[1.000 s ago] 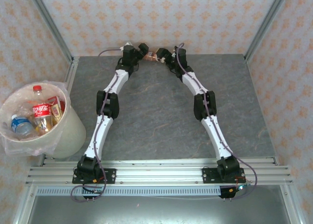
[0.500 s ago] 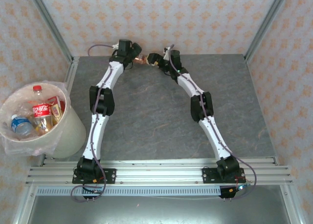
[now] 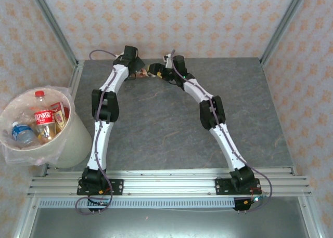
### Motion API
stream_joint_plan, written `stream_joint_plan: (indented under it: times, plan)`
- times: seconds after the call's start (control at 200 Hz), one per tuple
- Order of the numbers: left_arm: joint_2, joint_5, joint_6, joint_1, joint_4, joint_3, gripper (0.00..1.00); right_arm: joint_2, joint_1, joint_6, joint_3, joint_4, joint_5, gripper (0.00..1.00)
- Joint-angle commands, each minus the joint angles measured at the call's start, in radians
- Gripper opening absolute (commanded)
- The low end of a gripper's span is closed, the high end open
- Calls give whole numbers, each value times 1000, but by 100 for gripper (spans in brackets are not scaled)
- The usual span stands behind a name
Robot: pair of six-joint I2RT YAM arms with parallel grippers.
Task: Put the plastic bottles in the bin
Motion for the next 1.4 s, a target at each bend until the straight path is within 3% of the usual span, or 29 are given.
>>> stream_joint_plan:
  times: [0.0, 0.305, 0.555, 0.836, 1.161, 1.396]
  plan:
    - [-141, 104, 33, -77, 7, -115, 100, -191, 49, -27, -176, 122, -101, 98]
    - [-427, 26, 53, -163, 60, -586, 100, -642, 84, -111, -969, 350, 4, 98]
    - [-563, -27, 64, -249, 66, -822, 100, -886, 216, -107, -1383, 442, 151, 99]
    - [-639, -24, 64, -294, 96, -964, 100, -983, 356, -104, -1531, 469, 307, 100]
    - [-689, -57, 71, -299, 72, -1010, 100, -1018, 363, -79, -1598, 475, 418, 100]
    - [-751, -11, 101, -300, 108, -1068, 100, -1083, 348, -44, -1662, 507, 466, 99]
